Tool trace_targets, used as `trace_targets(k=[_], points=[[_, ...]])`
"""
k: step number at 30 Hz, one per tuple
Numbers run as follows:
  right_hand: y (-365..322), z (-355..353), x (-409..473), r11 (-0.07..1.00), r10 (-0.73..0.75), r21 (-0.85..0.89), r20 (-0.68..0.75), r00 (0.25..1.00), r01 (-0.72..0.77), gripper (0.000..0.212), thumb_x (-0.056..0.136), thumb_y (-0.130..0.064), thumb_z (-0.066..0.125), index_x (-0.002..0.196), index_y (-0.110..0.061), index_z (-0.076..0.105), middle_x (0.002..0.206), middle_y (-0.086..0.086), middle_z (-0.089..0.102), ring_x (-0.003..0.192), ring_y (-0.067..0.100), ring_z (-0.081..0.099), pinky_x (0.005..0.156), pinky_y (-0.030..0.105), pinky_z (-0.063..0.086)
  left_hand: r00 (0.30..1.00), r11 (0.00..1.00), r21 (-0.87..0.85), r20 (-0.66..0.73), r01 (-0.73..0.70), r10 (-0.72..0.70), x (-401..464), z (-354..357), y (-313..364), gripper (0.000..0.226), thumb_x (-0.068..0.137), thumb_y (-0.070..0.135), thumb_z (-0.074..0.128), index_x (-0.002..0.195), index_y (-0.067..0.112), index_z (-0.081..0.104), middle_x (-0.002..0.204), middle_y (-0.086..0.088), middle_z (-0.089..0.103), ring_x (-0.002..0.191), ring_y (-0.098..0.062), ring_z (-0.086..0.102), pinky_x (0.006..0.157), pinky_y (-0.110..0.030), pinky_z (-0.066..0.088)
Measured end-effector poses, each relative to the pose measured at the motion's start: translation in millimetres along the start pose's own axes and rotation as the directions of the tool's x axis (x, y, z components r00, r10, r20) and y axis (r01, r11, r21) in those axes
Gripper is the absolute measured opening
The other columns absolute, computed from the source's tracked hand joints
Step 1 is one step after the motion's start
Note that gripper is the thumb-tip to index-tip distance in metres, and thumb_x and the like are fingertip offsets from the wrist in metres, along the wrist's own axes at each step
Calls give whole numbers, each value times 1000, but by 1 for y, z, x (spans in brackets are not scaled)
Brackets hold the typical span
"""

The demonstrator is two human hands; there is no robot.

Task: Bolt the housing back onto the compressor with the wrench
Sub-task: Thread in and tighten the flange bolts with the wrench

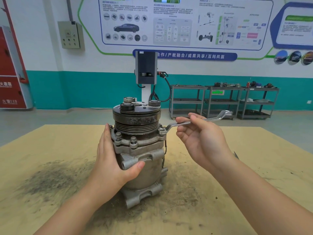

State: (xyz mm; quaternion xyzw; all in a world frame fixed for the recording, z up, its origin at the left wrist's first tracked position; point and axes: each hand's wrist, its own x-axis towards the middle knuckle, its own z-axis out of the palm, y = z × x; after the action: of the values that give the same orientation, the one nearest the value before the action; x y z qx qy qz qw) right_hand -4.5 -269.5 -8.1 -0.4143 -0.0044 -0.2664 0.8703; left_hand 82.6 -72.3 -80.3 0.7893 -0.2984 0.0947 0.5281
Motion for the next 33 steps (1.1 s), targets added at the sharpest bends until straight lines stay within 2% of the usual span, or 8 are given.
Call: trace_targets(k=[3, 6, 12, 17, 20, 23, 29, 33], points=[[2, -5, 5, 999, 50, 15, 21, 999, -50, 12, 103, -9, 38, 94, -8, 47, 72, 11, 70, 53, 16, 61, 52, 25, 53, 1000, 1000, 7, -1, -5, 5, 0, 0, -1, 138, 46, 76, 64, 153, 40, -17, 150, 33, 1, 148, -1, 7, 121, -32, 13], [16, -6, 0, 968, -217, -114, 67, 974, 223, 14, 104, -17, 37, 95, -9, 44, 73, 8, 70, 57, 16, 63, 57, 25, 54, 1000, 1000, 5, -5, -1, 1, -1, 0, -1, 138, 47, 74, 65, 153, 41, -17, 159, 26, 0, 149, -3, 8, 121, -34, 14], [40, -10, -19, 496, -682, -387, 382, 624, 778, 6, 99, -35, 49, 95, -35, 53, 86, 3, 70, 71, 19, 70, 70, 31, 56, 1000, 1000, 9, -2, -10, 10, 0, 0, 0, 136, 53, 69, 70, 153, 40, -17, 161, 24, -2, 149, -3, 7, 122, -35, 14], [47, -5, -30, 45, -645, -493, 650, 402, 869, 24, 92, -26, 62, 93, -3, 70, 90, 4, 71, 84, 8, 66, 80, 16, 53, 999, 999, -17, -22, -33, 33, 1, 1, -5, 134, 46, 78, 65, 149, 50, -16, 155, 27, 7, 148, -3, 13, 120, -34, 17], [49, 5, -37, -37, -593, -519, 699, 400, 854, 23, 82, -24, 71, 89, -1, 71, 93, 5, 72, 87, 8, 66, 83, 21, 55, 999, 999, -37, -39, -34, 32, 3, 3, -4, 132, 45, 76, 69, 146, 53, -12, 150, 27, 14, 147, -8, 22, 120, -47, 26], [39, 10, -37, 40, -601, -531, 664, 445, 846, 18, 87, -22, 64, 97, -7, 67, 95, 1, 71, 85, 6, 66, 78, 20, 56, 999, 999, -31, -42, -36, 35, 3, 2, -6, 133, 46, 76, 69, 150, 50, -10, 151, 33, 10, 147, -2, 16, 121, -42, 21], [0, 10, -17, 883, -362, -274, 124, 924, 382, 22, 100, 1, 35, 102, -20, 38, 72, 11, 71, 55, 20, 60, 57, 26, 50, 998, 999, 4, -25, -49, 49, 0, 1, -1, 121, 46, 78, 62, 134, 60, -18, 125, 62, -10, 138, 15, 5, 114, -22, 11], [-2, 5, -5, 990, -131, -46, 30, 991, 133, 26, 97, 7, 36, 108, -16, 41, 65, 13, 67, 50, 21, 57, 52, 28, 49, 999, 999, 7, -26, -46, 46, 0, 1, -2, 126, 45, 78, 61, 139, 53, -19, 135, 50, -5, 141, 11, 5, 116, -23, 10]])
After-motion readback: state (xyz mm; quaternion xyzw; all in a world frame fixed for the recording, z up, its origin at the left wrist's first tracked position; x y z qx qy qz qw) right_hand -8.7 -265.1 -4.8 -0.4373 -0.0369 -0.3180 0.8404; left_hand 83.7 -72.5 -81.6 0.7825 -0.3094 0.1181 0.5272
